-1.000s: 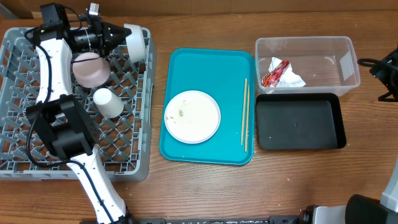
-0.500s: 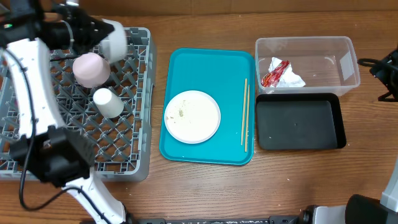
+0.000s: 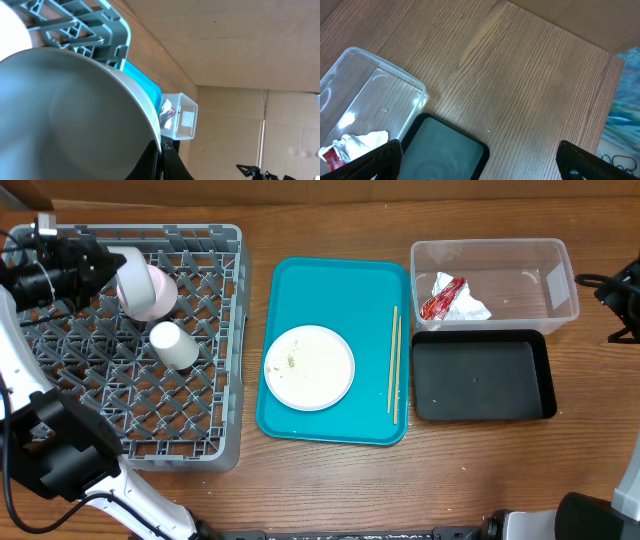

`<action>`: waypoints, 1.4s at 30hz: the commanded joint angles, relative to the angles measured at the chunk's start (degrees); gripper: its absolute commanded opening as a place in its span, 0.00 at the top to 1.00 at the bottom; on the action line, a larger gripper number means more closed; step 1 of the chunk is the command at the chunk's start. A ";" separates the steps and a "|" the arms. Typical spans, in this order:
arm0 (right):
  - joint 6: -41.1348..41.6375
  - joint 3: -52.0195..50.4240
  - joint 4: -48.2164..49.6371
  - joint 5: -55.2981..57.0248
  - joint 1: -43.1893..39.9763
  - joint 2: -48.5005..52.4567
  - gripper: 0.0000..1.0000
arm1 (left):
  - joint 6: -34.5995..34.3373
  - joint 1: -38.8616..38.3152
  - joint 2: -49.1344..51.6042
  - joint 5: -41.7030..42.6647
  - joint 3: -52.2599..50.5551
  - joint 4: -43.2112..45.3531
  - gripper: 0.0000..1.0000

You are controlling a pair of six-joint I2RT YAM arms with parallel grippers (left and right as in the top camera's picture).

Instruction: Sort waste into correct bins and load items into the dishwasher

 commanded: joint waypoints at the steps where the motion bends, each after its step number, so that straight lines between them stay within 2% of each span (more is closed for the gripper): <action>1: 0.02 0.09 0.09 0.44 -0.09 -0.31 0.00 | 4.57 1.64 0.57 3.30 -3.52 0.76 0.96; 9: 0.02 0.09 0.09 0.44 -0.09 -0.31 0.00 | 5.90 6.51 0.57 5.31 -9.46 4.63 0.96; 15: 0.02 0.09 0.09 0.44 -0.09 -0.31 0.00 | 10.19 8.72 0.70 7.37 -12.31 5.38 0.96; 19: 0.02 0.09 0.09 0.44 -0.09 -0.31 0.00 | 14.53 9.03 1.31 12.70 -12.79 7.61 0.96; 24: 0.02 0.07 0.09 0.44 -0.09 -0.31 0.00 | 15.82 8.98 3.08 18.32 -12.94 9.51 0.96; 42: 0.02 0.09 0.09 0.44 -0.09 -0.31 0.00 | 15.87 12.39 5.38 13.77 -13.09 7.08 0.96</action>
